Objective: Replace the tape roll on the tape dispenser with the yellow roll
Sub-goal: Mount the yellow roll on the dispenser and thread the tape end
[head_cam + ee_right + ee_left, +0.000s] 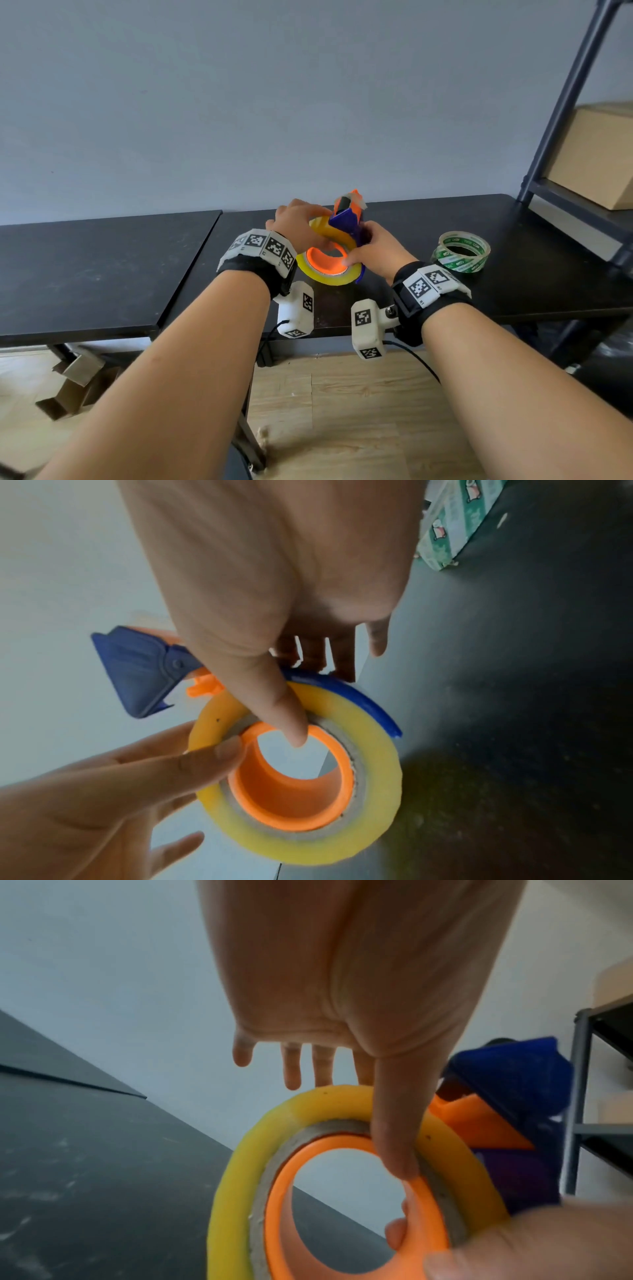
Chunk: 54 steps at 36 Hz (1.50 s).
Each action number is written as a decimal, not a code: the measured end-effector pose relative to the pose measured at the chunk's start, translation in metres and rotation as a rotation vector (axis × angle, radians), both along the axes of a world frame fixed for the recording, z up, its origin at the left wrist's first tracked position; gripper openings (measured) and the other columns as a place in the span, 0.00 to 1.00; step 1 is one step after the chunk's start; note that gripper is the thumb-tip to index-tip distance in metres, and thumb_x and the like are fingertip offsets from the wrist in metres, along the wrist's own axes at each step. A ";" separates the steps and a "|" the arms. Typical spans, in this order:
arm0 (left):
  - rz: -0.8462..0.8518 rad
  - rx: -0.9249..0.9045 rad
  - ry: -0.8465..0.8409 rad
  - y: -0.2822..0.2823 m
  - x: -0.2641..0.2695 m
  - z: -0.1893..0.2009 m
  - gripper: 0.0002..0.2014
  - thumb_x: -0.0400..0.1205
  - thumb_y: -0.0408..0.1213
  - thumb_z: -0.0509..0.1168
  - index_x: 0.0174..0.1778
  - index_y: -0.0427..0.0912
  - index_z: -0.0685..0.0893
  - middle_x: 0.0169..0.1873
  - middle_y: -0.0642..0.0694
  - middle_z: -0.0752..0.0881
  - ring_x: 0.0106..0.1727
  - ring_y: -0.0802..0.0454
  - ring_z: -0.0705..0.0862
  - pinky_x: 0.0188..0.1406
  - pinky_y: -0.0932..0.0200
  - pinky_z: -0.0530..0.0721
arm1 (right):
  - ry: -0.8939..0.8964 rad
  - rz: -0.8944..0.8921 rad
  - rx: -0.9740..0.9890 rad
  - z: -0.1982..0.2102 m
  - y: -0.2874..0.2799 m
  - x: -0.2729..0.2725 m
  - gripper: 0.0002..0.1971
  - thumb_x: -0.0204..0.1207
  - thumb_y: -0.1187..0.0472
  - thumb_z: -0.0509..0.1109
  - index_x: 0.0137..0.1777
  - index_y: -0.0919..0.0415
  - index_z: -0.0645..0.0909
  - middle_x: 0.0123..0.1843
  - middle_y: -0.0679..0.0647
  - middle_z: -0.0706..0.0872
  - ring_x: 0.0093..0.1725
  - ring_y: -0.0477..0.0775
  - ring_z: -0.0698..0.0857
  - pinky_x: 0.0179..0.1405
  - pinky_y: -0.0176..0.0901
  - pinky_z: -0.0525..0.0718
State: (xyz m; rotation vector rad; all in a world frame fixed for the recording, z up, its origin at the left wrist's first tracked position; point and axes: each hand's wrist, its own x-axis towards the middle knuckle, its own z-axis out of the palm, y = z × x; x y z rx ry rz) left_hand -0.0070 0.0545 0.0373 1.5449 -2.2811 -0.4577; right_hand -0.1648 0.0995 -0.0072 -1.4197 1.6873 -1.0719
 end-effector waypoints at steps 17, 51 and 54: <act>0.027 0.088 0.485 0.010 -0.005 0.019 0.29 0.74 0.27 0.68 0.73 0.43 0.74 0.50 0.47 0.82 0.42 0.57 0.81 0.34 0.68 0.76 | 0.309 -0.075 -0.048 0.005 -0.007 0.020 0.19 0.63 0.58 0.76 0.53 0.60 0.78 0.44 0.55 0.84 0.44 0.59 0.84 0.39 0.46 0.78; 0.122 -0.035 0.646 0.007 0.006 0.021 0.18 0.80 0.50 0.68 0.34 0.39 0.88 0.25 0.54 0.86 0.31 0.56 0.78 0.36 0.61 0.77 | 0.046 0.061 -0.051 0.013 0.011 0.028 0.22 0.73 0.41 0.73 0.52 0.61 0.81 0.45 0.55 0.87 0.44 0.53 0.85 0.49 0.48 0.84; 0.190 -0.045 0.647 0.006 0.006 0.022 0.20 0.82 0.48 0.65 0.24 0.46 0.81 0.13 0.57 0.76 0.22 0.60 0.72 0.27 0.63 0.70 | 0.016 0.078 -0.039 0.013 0.012 0.029 0.24 0.74 0.41 0.71 0.56 0.63 0.82 0.50 0.58 0.89 0.47 0.56 0.86 0.50 0.48 0.83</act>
